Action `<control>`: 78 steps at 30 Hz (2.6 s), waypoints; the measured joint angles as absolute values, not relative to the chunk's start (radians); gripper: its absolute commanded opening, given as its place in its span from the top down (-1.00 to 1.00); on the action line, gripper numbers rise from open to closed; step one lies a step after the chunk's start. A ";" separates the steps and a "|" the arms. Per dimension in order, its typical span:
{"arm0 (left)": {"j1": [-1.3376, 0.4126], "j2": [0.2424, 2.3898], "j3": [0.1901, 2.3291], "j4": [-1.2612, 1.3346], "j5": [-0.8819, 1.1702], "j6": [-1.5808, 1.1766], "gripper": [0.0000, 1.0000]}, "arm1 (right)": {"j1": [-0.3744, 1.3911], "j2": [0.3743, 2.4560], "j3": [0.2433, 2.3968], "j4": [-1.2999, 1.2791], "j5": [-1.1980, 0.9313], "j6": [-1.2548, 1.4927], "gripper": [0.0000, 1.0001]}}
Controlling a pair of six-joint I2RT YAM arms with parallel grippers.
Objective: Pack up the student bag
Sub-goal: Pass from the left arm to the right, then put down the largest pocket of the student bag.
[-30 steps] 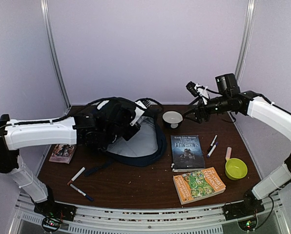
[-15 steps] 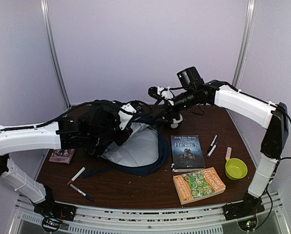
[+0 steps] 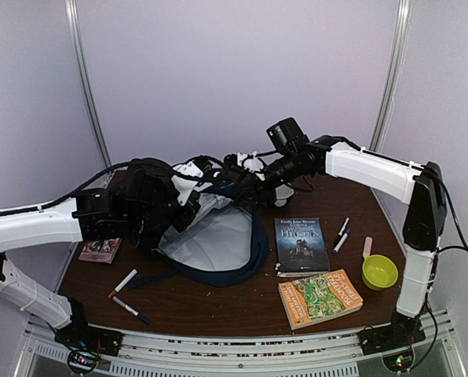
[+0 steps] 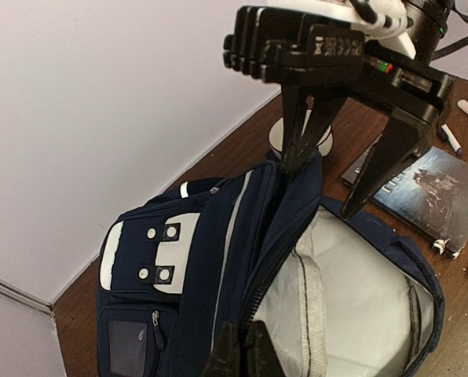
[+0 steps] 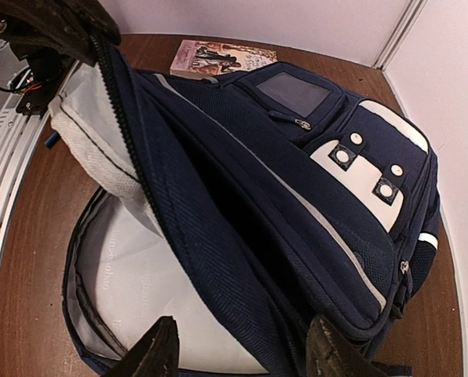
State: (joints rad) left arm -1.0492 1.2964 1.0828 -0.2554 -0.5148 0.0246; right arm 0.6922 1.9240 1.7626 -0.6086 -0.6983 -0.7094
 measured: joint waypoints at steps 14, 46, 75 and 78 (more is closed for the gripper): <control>-0.923 1.214 1.037 -0.259 -0.310 -0.025 0.08 | 0.697 2.000 1.852 -0.556 -0.690 -0.620 1.00; -0.850 1.241 0.920 -0.173 -0.066 -0.078 0.02 | 0.701 2.001 1.858 -0.523 -0.651 -0.517 1.00; -0.668 1.391 1.055 -0.347 0.526 -0.080 0.38 | 0.702 2.001 1.833 -0.526 -0.650 -0.518 1.00; -0.672 1.415 1.056 -0.345 0.505 -0.077 0.71 | 0.702 2.001 1.827 -0.526 -0.650 -0.516 1.00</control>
